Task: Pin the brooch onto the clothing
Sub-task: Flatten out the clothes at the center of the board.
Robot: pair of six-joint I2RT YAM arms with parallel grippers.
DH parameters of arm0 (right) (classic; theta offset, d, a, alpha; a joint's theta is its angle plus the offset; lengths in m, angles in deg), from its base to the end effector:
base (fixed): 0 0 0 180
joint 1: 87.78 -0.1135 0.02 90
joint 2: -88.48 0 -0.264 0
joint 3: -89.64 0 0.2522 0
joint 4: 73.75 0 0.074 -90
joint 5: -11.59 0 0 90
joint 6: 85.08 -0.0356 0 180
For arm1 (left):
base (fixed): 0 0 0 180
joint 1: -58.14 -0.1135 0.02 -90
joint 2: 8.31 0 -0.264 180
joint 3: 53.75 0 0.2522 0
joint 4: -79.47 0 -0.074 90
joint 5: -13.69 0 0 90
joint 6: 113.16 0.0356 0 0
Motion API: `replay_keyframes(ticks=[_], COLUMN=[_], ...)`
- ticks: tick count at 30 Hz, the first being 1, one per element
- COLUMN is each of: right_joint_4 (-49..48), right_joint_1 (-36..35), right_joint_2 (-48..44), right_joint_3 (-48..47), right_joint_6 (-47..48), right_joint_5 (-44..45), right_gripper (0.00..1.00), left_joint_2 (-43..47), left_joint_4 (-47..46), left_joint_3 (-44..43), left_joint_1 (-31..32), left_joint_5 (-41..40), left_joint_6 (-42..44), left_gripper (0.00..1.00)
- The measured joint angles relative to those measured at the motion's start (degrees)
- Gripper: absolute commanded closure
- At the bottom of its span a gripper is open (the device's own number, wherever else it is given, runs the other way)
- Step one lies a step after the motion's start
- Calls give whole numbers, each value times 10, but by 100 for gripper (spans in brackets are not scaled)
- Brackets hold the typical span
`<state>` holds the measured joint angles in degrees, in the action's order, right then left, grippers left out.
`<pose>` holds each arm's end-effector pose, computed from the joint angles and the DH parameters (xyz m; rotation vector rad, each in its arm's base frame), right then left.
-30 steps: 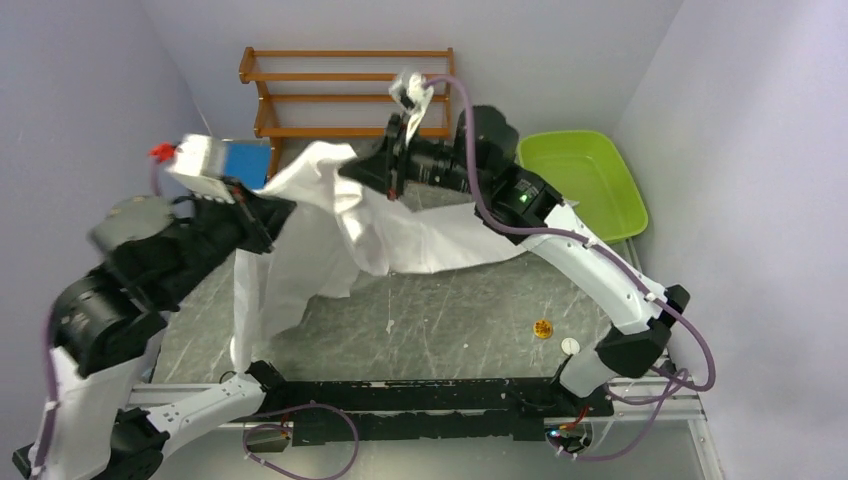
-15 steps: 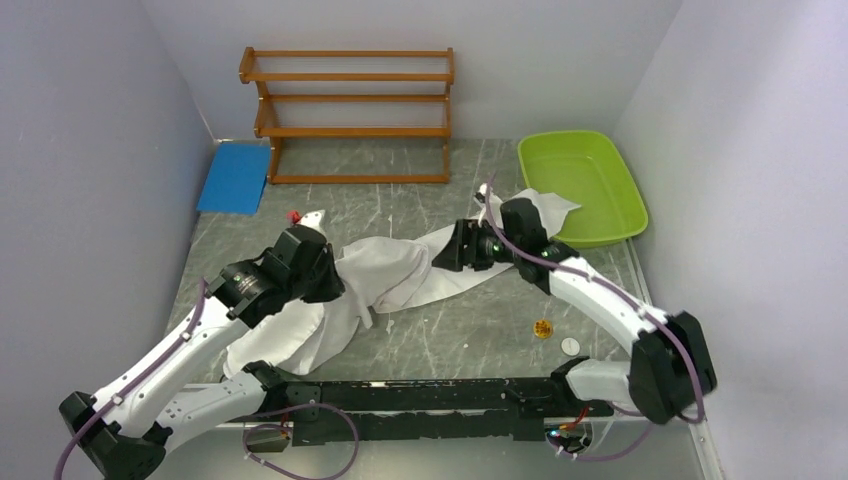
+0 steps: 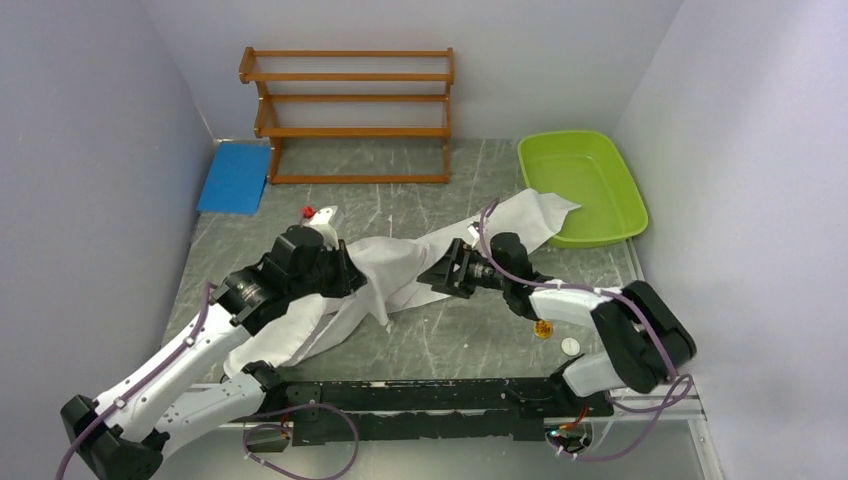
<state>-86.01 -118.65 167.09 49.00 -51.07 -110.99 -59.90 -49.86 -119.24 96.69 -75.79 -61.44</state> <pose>0.2137 0.1501 0.1720 0.0865 2.2988 1.4576 0.1473 -0.1178 0.3153 0.0107 2.3175 -0.7298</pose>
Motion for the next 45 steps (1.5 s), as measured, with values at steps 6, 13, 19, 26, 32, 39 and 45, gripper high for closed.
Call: replay_keyframes(ticks=[6,13,19,26,32,39,45], right_joint_4=[-173,-310,-332,-344,-357,-326,-386], right_joint_1=[-37,-52,-53,-53,-54,-56,-83], right_joint_2=[90,168,199,224,200,103,92], right_joint_3=[-20,-33,-36,-70,-34,24,41], right_joint_6=[-112,-214,-247,-254,-226,-156,-140], right_joint_5=[-9,9,23,22,25,47,67], right_gripper=[25,23,33,38,23,19,20], left_joint_2=[65,156,192,196,224,273,277], left_joint_4=[-49,-74,-89,-93,-41,-20,-35], left_joint_3=[77,126,150,165,129,97,97], left_joint_1=[0,0,0,0,0,0,0], left_joint_5=[67,120,163,216,177,111,108], left_joint_6=[14,6,-6,-17,-19,-66,-106], left_gripper=[97,97,97,97,97,97,97])
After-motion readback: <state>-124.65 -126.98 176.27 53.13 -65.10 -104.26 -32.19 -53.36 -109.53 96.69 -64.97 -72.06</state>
